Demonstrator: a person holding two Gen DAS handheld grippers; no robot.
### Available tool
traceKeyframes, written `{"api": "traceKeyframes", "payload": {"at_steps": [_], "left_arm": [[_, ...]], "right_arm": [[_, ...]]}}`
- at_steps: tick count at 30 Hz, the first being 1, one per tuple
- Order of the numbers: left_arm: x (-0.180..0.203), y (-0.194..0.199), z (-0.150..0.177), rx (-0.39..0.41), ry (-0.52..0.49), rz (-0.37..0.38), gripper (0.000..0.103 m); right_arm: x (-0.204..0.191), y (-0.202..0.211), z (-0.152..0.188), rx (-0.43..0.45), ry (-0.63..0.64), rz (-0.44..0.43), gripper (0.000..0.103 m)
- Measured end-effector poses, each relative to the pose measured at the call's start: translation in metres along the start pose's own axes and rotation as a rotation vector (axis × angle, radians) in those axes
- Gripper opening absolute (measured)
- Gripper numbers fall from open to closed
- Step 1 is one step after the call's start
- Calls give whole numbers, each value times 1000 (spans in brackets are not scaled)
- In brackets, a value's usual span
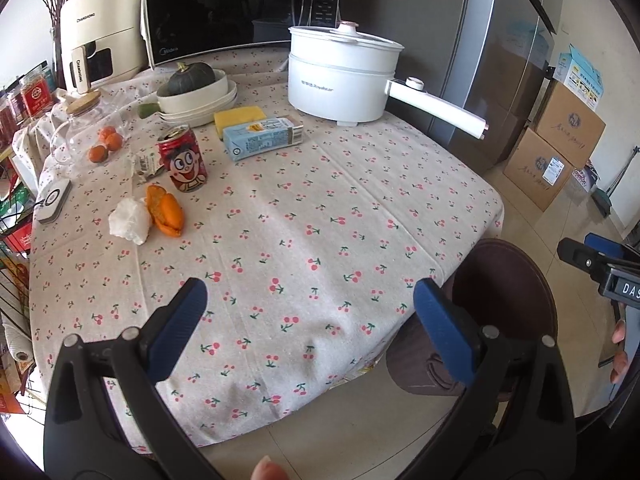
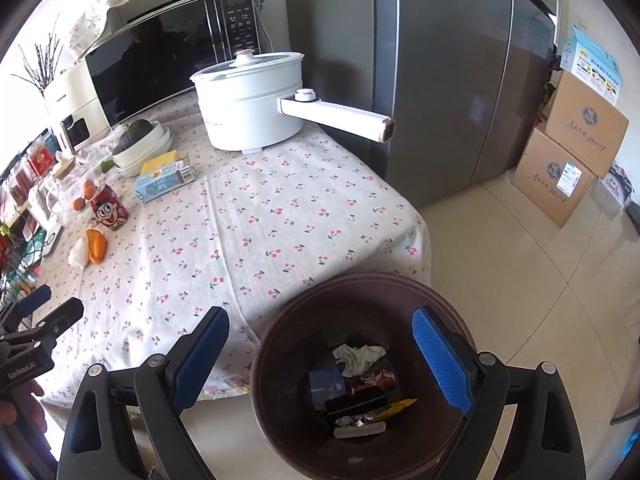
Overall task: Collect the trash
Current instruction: 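Move both grippers back over the table toward the tissue and orange peel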
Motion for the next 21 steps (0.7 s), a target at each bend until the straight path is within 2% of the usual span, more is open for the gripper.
{"api": "traceKeyframes", "payload": {"at_steps": [5, 9, 12, 17, 21], "left_arm": [[-31, 8, -2, 13, 50, -29, 102], [-54, 12, -3, 22, 90, -53, 102], [-73, 14, -3, 18, 125, -68, 103], [-113, 14, -4, 19, 199, -103, 103], [-143, 0, -9, -16, 211, -118, 103]], "right_arm": [[-32, 3, -15, 28, 52, 7, 95], [-63, 4, -26, 57, 104, 6, 102], [-84, 3, -32, 69, 136, 1, 103], [-116, -7, -41, 48, 169, -13, 103], [-136, -21, -48, 13, 203, -19, 103]]}}
Point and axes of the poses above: each gripper's, at about its wrist camera, not at the fingertips, and y roughly against the way its jaws point, x to its right, z to its underside, the point moved 3 cm from there along -y, roughly the way its jaws point, and after that the axes turned 14 degrees about -x, right-handed, at the moved point
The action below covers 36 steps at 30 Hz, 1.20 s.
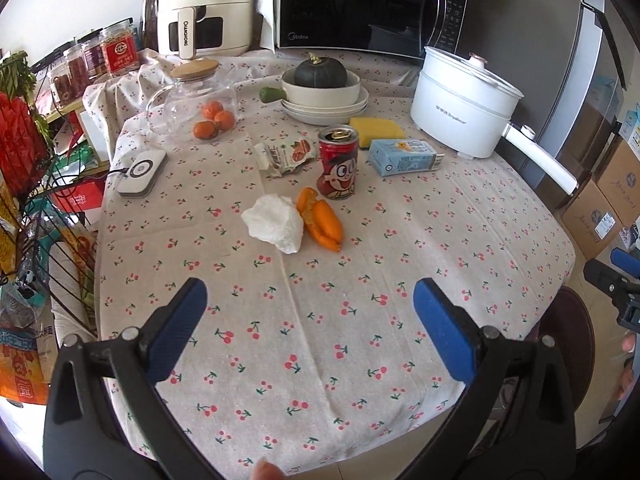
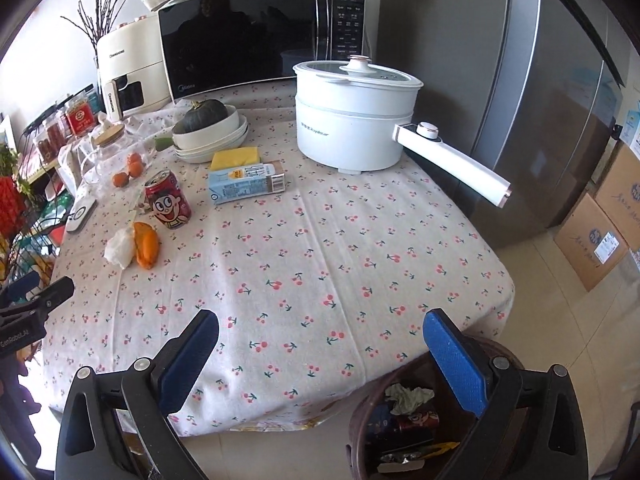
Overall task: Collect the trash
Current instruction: 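Move both grippers back over the table toward the tissue and orange peel, then grasp the white tissue with the left gripper while the right gripper grasps the orange peel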
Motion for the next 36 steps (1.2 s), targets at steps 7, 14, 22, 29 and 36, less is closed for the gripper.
{"api": "traceKeyframes", "payload": {"at_steps": [7, 14, 22, 29, 36], "left_arm": [[-24, -51, -21, -94, 77, 74, 103], [-33, -87, -40, -83, 157, 92, 102], [-52, -119, -55, -109, 306, 127, 84], [-39, -127, -62, -113, 251, 109, 38], [-42, -103, -53, -106, 162, 95, 16]], "right_arm": [[-17, -34, -20, -62, 44, -13, 103], [-25, -67, -34, -120, 37, -6, 103], [-31, -80, -44, -151, -17, -60, 103], [-37, -89, -44, -170, -15, -56, 103], [-59, -92, -49, -157, 19, -79, 103]]}}
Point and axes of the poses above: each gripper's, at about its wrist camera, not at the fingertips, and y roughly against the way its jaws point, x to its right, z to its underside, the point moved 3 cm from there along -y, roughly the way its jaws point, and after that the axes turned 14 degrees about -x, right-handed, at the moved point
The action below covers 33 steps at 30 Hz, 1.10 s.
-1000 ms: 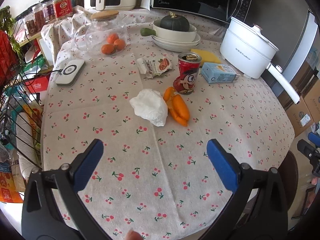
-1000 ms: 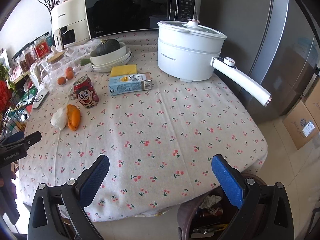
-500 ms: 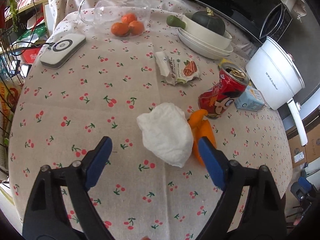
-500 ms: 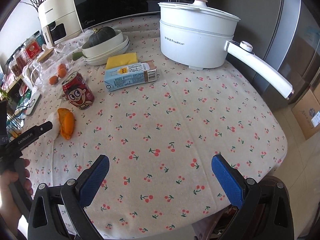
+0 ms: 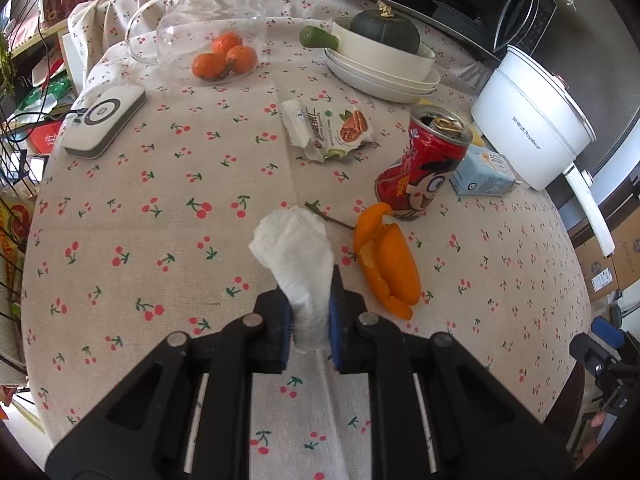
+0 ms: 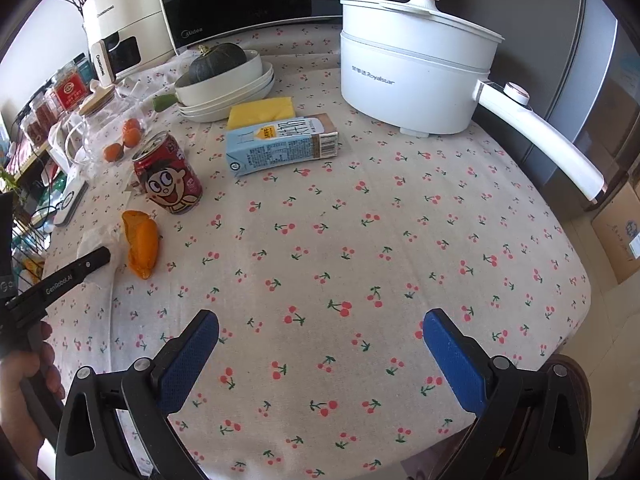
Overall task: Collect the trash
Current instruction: 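Grasp the white tissue with the left gripper while the right gripper grasps the orange peel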
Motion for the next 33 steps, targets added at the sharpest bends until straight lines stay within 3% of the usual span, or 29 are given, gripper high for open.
{"api": "traceKeyframes", "payload": {"at_steps": [5, 11, 17, 21, 23, 26, 28, 30, 33], "left_arm": [[-21, 23, 14, -2, -33, -52, 16], [-49, 39, 28, -6, -38, -78, 16], [-68, 44, 31, -8, -28, -78, 16], [-74, 42, 34, -18, -28, -82, 16], [-77, 42, 35, -22, -19, -76, 16], [-76, 41, 35, -24, -21, -74, 16], [-73, 39, 35, -30, -29, -71, 16], [-69, 38, 36, -35, -42, -71, 16], [-63, 37, 38, -42, -57, -71, 16]], "right_arm": [[-59, -20, -17, -1, 94, -95, 103], [-132, -55, -23, 11, 240, -83, 103], [-154, -86, -28, -9, 237, -50, 103], [-161, -88, -33, 44, 243, -46, 101], [-166, -88, -36, 64, 244, -51, 97], [-171, -87, -41, 90, 247, -56, 81], [-173, -84, -43, 99, 254, -53, 58], [-176, -82, -44, 98, 272, -46, 43], [-178, -78, -42, 100, 303, -35, 30]]}}
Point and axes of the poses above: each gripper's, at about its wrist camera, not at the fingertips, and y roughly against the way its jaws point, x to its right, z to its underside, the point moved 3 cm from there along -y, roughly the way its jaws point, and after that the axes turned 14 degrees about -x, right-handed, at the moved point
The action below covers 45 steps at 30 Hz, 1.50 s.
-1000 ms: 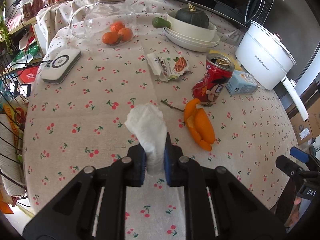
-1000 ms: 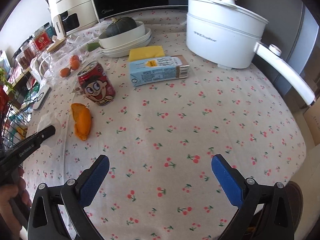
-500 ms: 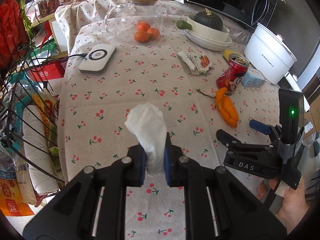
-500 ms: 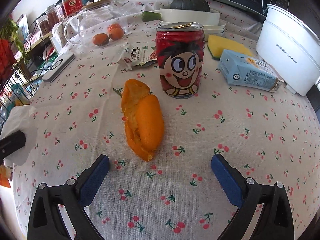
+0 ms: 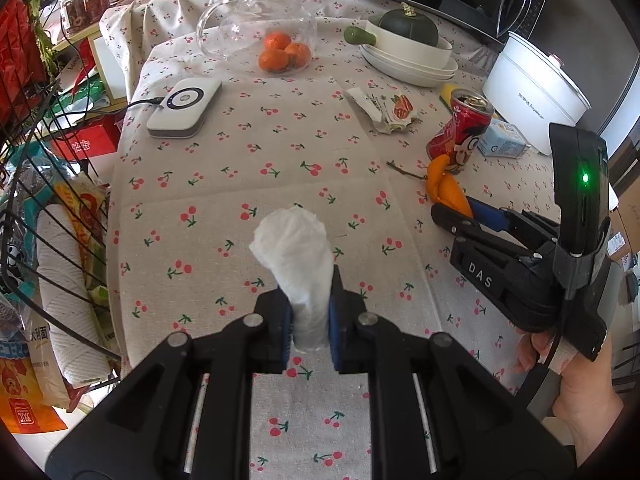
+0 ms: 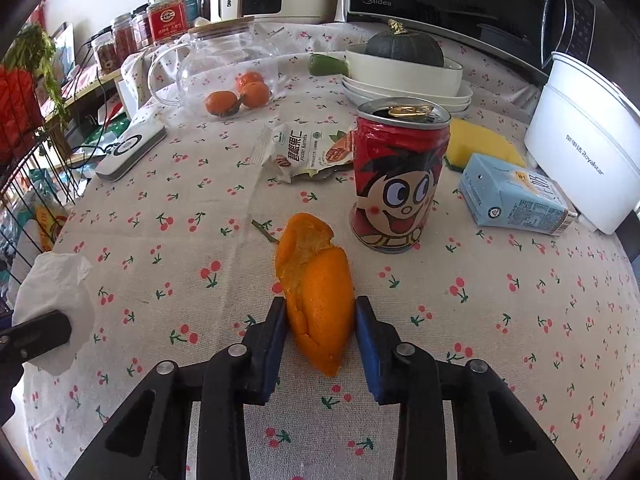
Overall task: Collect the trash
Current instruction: 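Carry the tissue and orange peel over the brown bin and open both grippers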
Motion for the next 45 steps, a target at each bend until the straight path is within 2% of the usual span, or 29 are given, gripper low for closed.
{"api": "traceKeyframes", "payload": {"at_steps": [4, 12, 20, 25, 30, 36, 45], "left_arm": [[10, 2, 3, -2, -15, 12, 16], [37, 15, 10, 14, -51, 56, 16], [70, 31, 28, 32, -80, 108, 16], [94, 35, 44, 33, -127, 112, 16], [117, 39, 60, 34, -132, 167, 16], [150, 44, 74, 49, -193, 196, 16], [205, 50, 86, 58, -291, 275, 16]], "right_arm": [[3, 10, 6, 8, 5, -5, 25], [26, 49, 33, 28, -13, -26, 24], [54, 95, 76, 34, -18, -30, 24], [72, 123, 107, 43, -19, -19, 24], [91, 148, 141, 60, -30, 9, 24], [128, 174, 182, 83, -101, 15, 24], [206, 195, 250, 64, -305, 54, 24]]}}
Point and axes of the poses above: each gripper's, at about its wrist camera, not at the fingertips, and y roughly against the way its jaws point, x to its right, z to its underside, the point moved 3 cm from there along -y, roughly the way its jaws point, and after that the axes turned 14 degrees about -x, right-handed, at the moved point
